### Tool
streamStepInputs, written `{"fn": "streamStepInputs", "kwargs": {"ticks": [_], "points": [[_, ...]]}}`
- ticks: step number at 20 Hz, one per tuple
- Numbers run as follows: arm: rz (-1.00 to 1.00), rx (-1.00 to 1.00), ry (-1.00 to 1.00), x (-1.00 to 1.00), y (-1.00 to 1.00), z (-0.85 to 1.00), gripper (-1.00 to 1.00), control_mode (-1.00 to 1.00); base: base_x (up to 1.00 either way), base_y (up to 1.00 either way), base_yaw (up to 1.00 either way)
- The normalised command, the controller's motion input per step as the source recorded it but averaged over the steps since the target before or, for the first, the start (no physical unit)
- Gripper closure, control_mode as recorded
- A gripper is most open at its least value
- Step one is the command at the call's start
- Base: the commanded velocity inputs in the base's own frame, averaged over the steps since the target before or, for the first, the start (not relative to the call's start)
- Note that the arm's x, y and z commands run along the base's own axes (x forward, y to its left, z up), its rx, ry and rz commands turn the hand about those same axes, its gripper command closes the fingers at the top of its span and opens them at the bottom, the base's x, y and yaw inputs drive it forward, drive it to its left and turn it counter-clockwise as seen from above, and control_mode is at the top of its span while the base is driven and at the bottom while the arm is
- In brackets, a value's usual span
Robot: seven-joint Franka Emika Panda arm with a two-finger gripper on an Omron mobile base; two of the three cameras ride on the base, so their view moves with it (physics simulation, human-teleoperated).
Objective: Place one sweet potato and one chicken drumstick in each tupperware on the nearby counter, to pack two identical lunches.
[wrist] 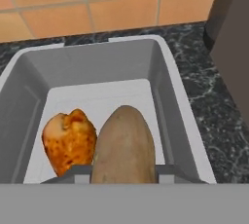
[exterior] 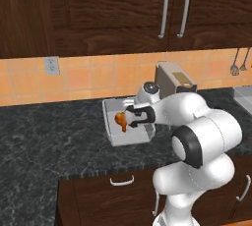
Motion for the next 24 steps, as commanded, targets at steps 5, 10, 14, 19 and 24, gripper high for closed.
{"fn": "streamStepInputs", "kwargs": {"ticks": [5,10,14,19,24], "points": [[0.0,-0.01,0.0,0.23,0.11,-0.1,-1.0,-1.0,0.0,0.0,0.0],[0.0,0.0,0.0,0.28,0.0,0.0,-1.0,-1.0,0.0,0.0,0.0],[0.0,0.02,-0.02,-0.28,-0.04,0.12,-1.0,-1.0,0.0,0.0,0.0],[0.09,0.18,0.0,-0.96,-0.14,0.2,-1.0,-1.0,0.0,0.0,0.0],[0.12,0.12,0.01,-0.74,0.0,0.97,-1.0,-1.0,0.0,0.0,0.0]]}}
